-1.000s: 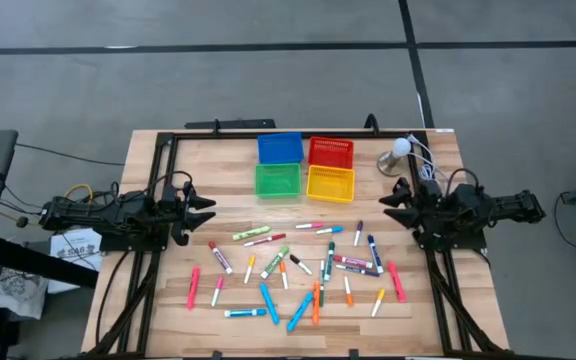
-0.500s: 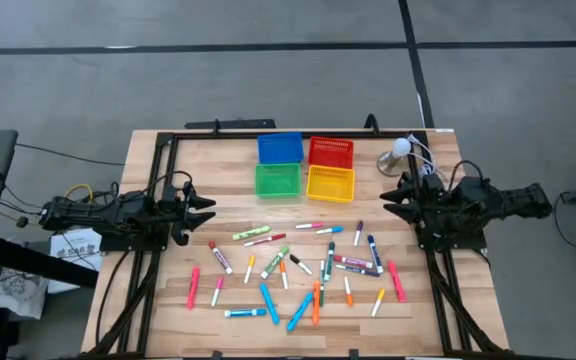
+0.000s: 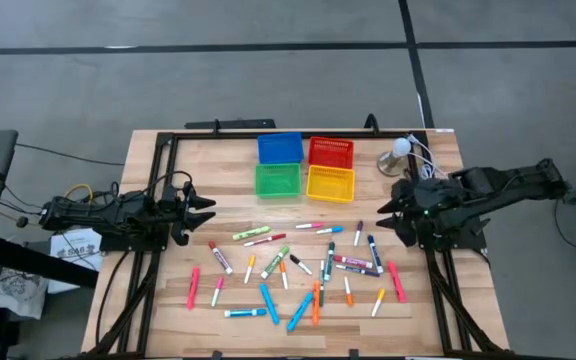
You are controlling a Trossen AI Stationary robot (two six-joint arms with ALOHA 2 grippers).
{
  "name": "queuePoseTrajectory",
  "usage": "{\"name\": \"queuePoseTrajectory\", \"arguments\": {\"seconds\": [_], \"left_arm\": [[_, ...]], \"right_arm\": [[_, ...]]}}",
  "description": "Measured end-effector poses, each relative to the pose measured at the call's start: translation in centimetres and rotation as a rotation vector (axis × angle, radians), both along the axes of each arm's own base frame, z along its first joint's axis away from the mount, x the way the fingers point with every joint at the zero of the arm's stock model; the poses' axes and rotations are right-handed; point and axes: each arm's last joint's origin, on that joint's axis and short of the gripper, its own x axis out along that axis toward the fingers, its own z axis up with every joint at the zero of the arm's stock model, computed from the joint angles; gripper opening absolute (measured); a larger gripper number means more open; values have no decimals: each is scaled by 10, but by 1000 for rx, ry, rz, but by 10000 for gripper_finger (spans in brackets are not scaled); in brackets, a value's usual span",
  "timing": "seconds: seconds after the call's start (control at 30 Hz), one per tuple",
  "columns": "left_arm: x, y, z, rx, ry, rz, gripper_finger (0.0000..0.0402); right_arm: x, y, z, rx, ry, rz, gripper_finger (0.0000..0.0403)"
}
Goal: Pick & Place Markers
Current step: Put the purple highlighter into the red bin
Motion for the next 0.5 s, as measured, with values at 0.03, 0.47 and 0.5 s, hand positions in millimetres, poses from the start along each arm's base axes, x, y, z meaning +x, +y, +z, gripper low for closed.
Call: {"name": "queuePoseTrajectory", "arguments": {"seconds": [0.03,0.47,0.5], "left_arm": [[0,0,0,0,0,0,177],[1,0,-1,1,9,0,177],[1,0,-1,2,13,0,177]], "right_arm": [[3,1,2,18,12,1,192],[18,19,-9,281,238,-43,219],[19,21,-10,282,247,-40,218]]}}
